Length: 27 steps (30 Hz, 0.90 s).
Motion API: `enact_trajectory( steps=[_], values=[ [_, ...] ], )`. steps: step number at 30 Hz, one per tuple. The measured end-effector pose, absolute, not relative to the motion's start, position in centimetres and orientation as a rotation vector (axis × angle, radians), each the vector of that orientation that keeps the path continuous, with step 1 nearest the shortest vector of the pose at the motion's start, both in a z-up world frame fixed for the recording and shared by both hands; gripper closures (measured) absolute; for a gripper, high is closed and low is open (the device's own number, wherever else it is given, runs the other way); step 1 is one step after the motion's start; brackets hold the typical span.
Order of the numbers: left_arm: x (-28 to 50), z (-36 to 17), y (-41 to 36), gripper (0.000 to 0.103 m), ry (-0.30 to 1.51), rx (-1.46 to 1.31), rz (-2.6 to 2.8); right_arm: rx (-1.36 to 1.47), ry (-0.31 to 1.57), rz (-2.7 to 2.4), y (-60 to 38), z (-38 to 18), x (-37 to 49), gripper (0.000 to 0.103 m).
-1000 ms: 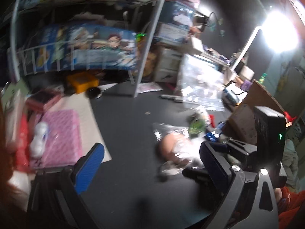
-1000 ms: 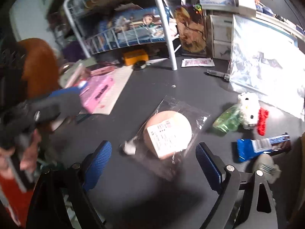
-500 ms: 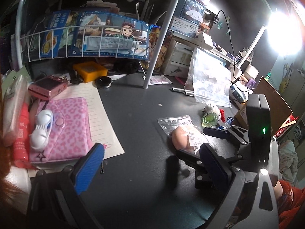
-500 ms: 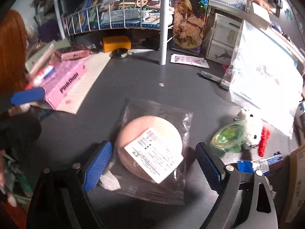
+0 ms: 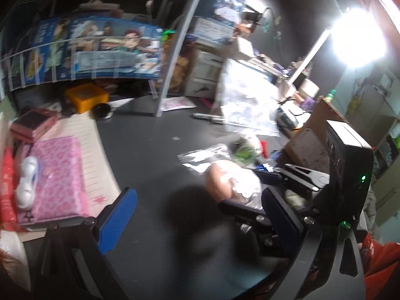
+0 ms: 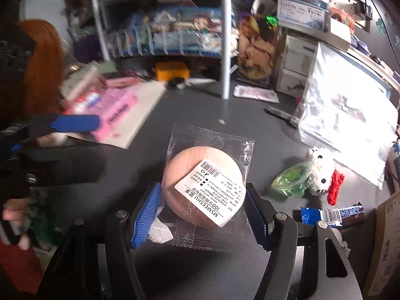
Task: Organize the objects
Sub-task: 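Carry the bagged sponge with the right gripper into the box and release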
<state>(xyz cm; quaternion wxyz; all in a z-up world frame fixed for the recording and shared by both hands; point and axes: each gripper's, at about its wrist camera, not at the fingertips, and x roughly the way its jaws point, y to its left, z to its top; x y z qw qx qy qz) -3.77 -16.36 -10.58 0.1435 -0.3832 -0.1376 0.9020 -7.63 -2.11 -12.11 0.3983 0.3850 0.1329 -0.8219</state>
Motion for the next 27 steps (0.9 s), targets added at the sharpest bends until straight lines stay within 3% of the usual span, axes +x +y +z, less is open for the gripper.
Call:
enact_trajectory(
  steps=[6,11,20,27],
  values=[
    [-3.3,-7.7,-13.9,0.006,-0.398,-1.009,2.535,0.852,0.334,-1.998,-0.4,-7.9,-6.3,0.040],
    [-3.6,-4.4,-11.2,0.031,-0.381,-0.946,2.500,0.749,0.327,-1.959,2.7,-3.8,-5.7,0.040],
    [-6.1,1.5,-2.5,0.058,-0.298,-0.845,2.394,0.629,0.353,-2.058,11.4,1.0,-7.0,0.040],
    [-10.4,4.1,6.1,0.067,-0.219,-0.860,2.275,0.628,0.305,-2.192,19.8,3.2,-9.4,0.040]
  ],
)
